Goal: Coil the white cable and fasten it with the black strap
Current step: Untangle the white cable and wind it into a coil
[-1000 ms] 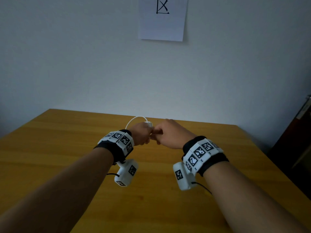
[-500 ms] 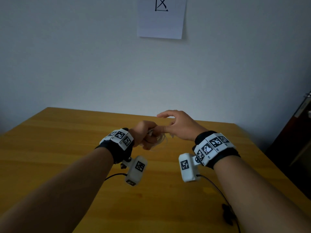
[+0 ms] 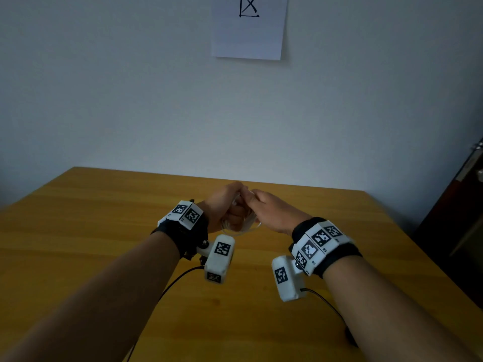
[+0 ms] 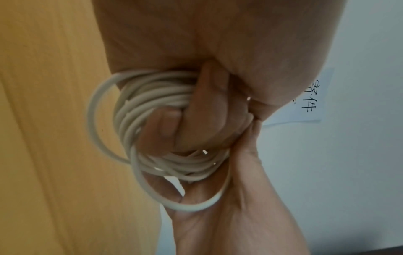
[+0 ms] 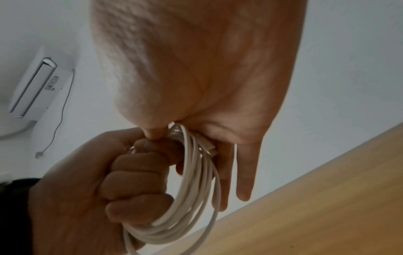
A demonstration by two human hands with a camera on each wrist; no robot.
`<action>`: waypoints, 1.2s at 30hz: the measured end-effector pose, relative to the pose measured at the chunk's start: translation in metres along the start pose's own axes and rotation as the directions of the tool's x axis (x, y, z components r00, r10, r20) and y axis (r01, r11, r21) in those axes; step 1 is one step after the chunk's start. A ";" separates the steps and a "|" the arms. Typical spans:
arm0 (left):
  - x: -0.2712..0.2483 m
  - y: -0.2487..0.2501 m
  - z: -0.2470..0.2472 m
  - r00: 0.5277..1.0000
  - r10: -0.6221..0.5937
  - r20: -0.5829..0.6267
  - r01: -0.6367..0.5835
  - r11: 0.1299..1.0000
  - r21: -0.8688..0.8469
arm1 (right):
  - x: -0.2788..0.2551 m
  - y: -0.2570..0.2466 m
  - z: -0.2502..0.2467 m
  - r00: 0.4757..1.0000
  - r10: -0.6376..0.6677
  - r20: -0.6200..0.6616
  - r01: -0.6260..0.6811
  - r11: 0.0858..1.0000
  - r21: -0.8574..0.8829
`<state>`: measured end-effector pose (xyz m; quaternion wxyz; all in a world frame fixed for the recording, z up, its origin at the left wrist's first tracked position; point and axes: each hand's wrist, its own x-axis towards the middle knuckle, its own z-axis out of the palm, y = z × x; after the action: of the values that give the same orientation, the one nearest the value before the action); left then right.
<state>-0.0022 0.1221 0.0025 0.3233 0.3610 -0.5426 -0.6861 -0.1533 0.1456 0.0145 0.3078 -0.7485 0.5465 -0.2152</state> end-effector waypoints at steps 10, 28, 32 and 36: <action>0.013 -0.010 0.012 0.960 0.069 -0.270 -0.065 0.998 0.023 | 0.005 0.010 0.007 0.989 -0.012 -0.148 -0.022 0.975 -0.220; 0.028 -0.025 0.010 0.893 0.234 -0.384 -0.143 0.957 0.251 | -0.001 0.024 0.010 0.972 -0.055 -0.228 0.040 0.997 -0.071; 0.029 -0.030 0.006 0.920 0.203 -0.335 -0.114 0.957 0.268 | 0.000 0.026 0.011 0.960 -0.011 -0.279 -0.005 0.998 -0.056; 0.029 -0.039 0.010 0.932 0.240 -0.273 -0.135 0.925 0.355 | 0.003 0.031 0.010 0.950 0.047 -0.309 -0.053 0.999 -0.012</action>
<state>-0.0285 0.1107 -0.0382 0.4046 0.4593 -0.6244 -0.4853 -0.1669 0.1384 -0.0147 0.2166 -0.6947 0.6087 -0.3161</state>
